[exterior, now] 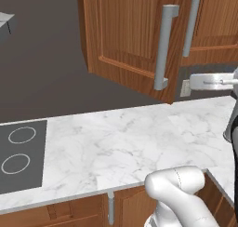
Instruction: Open the cabinet directly in front. Then move the beer and the cup to the dining counter with the jar on it.
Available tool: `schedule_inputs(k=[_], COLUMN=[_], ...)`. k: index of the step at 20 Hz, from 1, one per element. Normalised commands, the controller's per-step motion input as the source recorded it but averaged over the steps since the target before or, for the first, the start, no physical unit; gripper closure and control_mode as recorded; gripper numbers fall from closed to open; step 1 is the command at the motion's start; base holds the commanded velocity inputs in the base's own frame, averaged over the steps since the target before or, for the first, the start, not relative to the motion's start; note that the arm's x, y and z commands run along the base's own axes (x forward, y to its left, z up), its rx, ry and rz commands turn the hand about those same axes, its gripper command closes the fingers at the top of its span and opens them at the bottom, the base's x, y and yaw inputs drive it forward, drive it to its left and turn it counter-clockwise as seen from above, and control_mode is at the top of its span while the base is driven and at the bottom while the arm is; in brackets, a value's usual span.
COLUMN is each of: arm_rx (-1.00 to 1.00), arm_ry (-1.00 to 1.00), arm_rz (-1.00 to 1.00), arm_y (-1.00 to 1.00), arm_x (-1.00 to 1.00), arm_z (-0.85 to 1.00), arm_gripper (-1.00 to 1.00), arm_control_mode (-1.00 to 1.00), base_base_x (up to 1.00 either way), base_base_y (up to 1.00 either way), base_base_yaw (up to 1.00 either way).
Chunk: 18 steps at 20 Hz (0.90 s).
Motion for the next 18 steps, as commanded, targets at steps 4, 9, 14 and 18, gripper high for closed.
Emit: schedule_inputs(k=[4,9,14,18], arm_rx=[0.37,0.18,0.24,0.4], arm_ry=[0.0,-0.01,0.09,0.46], arm_rz=[0.0,-0.01,0.0,0.0], arm_y=[-0.63,-0.24,0.0,-0.01], arm_x=[0.07,0.15,0.41,0.66], arm_z=[0.0,0.0,-0.05,-0.05], arm_gripper=[-1.0,-1.0,-1.0,-1.0], arm_control_mode=[-1.0,-1.0,-1.0,-1.0], base_base_x=[0.0,0.0,0.0,0.0], base_base_y=[0.0,0.0,0.0,0.0], base_base_yaw=[0.0,0.0,0.0,0.0])
